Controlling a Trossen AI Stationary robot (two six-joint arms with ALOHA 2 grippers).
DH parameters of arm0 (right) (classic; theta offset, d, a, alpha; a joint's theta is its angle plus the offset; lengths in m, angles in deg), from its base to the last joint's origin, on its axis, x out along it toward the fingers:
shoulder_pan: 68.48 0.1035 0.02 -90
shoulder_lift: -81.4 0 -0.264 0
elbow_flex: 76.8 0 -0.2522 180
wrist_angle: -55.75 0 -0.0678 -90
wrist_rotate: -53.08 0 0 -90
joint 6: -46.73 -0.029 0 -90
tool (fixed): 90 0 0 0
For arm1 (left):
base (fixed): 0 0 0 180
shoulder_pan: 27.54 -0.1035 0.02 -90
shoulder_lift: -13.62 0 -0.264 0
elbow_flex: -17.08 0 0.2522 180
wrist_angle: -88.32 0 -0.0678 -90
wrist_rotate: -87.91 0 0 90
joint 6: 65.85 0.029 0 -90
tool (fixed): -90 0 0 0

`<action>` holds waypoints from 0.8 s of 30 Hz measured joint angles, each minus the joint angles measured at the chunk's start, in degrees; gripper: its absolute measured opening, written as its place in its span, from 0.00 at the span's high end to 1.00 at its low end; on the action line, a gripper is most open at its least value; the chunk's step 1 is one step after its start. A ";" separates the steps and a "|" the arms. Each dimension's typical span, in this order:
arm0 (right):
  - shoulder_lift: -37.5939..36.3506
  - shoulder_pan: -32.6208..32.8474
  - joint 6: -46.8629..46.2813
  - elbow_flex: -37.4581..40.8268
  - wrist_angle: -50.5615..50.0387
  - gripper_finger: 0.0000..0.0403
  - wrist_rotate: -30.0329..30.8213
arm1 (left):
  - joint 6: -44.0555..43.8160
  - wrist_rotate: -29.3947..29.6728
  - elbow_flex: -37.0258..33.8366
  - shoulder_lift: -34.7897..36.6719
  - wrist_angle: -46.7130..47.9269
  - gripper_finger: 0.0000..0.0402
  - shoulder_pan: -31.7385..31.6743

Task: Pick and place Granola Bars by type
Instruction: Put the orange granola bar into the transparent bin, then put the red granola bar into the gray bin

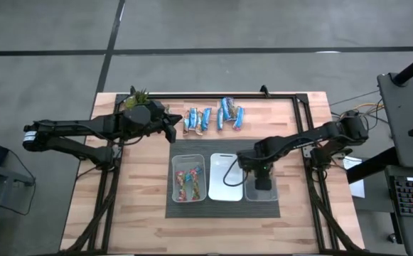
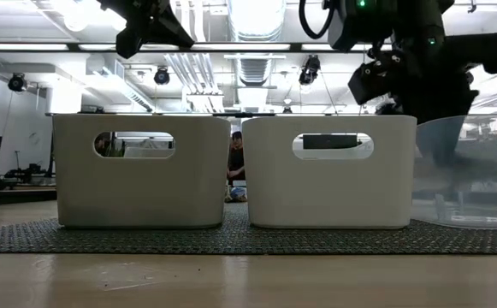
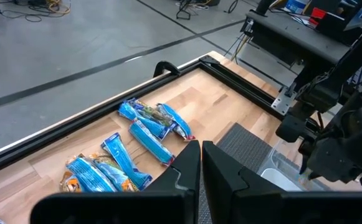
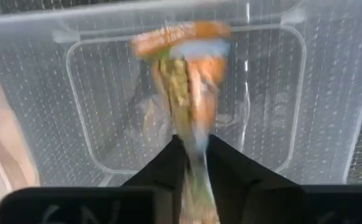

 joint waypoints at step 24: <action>-11.65 -0.11 -7.11 -3.76 -0.10 0.66 6.10 | -1.34 -0.02 0.00 0.00 -0.10 1.00 -0.01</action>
